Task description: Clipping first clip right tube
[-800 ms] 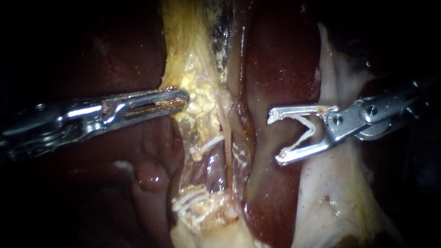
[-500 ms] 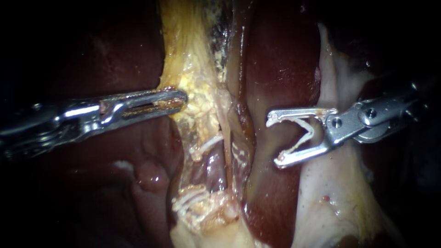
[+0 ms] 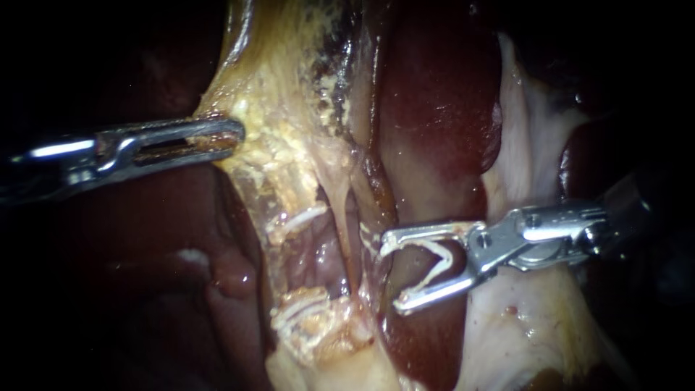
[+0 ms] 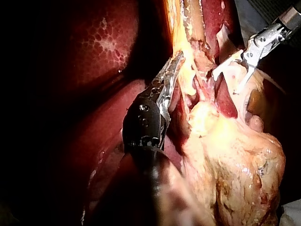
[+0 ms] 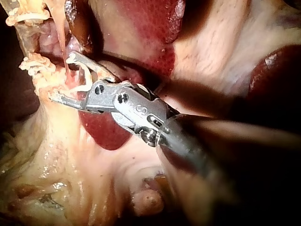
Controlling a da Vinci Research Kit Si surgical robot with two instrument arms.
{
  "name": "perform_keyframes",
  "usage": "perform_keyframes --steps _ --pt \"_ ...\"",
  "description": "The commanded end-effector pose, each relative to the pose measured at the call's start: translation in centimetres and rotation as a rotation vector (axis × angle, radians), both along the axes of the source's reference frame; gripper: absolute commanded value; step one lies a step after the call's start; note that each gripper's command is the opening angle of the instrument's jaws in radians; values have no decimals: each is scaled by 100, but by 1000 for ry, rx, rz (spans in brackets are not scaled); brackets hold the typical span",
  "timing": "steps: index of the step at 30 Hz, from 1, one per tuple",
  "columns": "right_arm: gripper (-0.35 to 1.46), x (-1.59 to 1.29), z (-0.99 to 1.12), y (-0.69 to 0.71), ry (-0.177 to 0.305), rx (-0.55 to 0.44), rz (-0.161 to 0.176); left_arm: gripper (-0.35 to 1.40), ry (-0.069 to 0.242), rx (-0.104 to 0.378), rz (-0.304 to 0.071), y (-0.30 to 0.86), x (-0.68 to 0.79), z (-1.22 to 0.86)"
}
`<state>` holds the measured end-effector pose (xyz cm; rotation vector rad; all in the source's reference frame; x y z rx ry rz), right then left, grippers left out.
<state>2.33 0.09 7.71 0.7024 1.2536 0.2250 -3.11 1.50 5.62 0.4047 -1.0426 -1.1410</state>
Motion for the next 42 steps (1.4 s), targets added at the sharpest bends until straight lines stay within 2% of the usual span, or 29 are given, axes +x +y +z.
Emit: perform_keyframes --steps 1,9,17,22,29,36,42 --pt "59 2 4 -1 -4 3 -4 -35 3 -1 -2 -1 -1 -3" --pt "59 19 29 -6 -26 24 -8 -35 8 -12 -5 -9 -5 -15" --pt "59 42 42 -12 -18 33 -37 -35 7 -11 -5 -10 -6 -18" --pt "59 52 44 -15 -16 35 -49 -35 8 -11 -5 -10 -6 -18" --pt "54 50 39 -19 16 59 -82 -35 8 -11 -5 -11 -6 -19" --pt "36 52 31 -25 37 107 -133 -35 6 -11 -3 -11 -6 -19" --pt "33 61 34 -28 41 111 -140 -35 6 -11 -3 -11 -6 -19"
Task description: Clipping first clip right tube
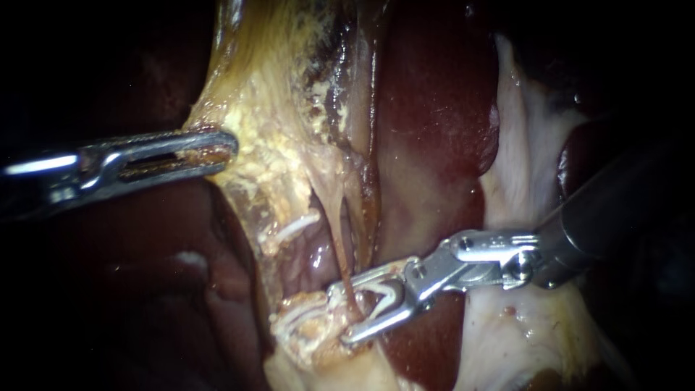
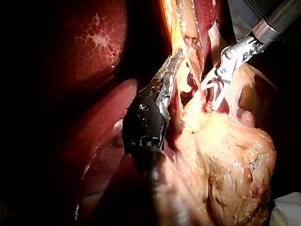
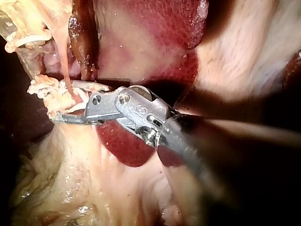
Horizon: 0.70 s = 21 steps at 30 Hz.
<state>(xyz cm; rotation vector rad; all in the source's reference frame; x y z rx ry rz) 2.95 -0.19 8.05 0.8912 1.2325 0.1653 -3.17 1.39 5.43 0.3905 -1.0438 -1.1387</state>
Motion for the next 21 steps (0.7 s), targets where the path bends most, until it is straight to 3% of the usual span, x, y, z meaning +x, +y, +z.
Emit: perform_keyframes --steps 1,4,13,21 --pt "33 1 2 -2 0 -1 0 -35 0 0 1 0 0 0" --pt "26 2 3 -3 1 -2 -2 -35 0 0 0 0 0 0" --pt "-26 1 5 3 -18 16 16 -35 0 0 0 -1 0 -1" --pt "-35 -1 7 4 -26 31 16 -35 0 0 0 -1 -1 -1"
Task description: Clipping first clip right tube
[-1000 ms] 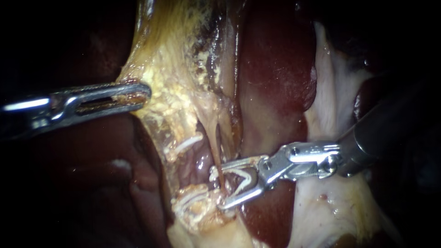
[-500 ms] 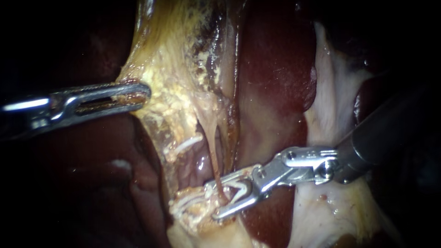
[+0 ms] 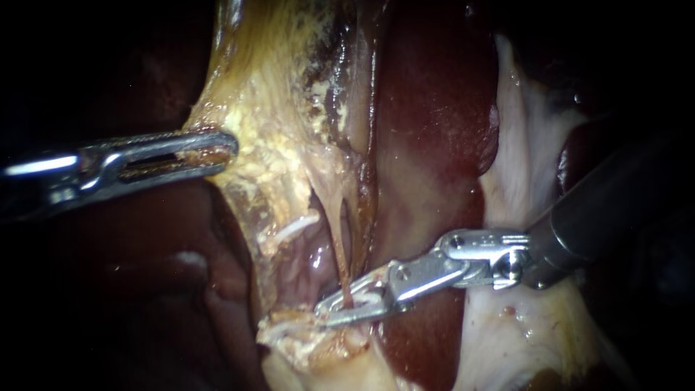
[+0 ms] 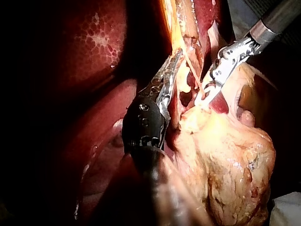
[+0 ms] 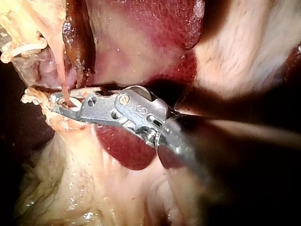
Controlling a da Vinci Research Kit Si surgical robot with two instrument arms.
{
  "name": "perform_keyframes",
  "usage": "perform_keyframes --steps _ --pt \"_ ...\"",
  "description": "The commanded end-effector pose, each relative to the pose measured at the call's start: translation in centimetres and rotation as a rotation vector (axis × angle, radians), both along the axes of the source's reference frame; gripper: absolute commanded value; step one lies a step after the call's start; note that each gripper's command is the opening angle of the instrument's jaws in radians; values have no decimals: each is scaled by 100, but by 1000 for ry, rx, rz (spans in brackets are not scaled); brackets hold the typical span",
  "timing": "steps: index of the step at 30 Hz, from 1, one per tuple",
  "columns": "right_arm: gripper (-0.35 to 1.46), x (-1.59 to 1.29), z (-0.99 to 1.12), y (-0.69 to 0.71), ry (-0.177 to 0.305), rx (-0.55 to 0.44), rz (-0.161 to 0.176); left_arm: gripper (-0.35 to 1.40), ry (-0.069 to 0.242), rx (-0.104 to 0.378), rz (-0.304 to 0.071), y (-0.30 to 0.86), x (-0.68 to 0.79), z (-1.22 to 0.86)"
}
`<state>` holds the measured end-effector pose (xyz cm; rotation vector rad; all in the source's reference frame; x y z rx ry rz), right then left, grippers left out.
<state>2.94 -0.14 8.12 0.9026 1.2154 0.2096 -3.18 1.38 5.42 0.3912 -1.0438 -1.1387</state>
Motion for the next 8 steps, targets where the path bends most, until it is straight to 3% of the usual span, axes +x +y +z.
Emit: perform_keyframes --steps 1,8 --pt "-35 0 0 0 1 0 -1 -35 0 0 0 0 0 0" --pt "-35 -1 0 -1 -2 5 -1 -35 0 0 -1 0 0 0"
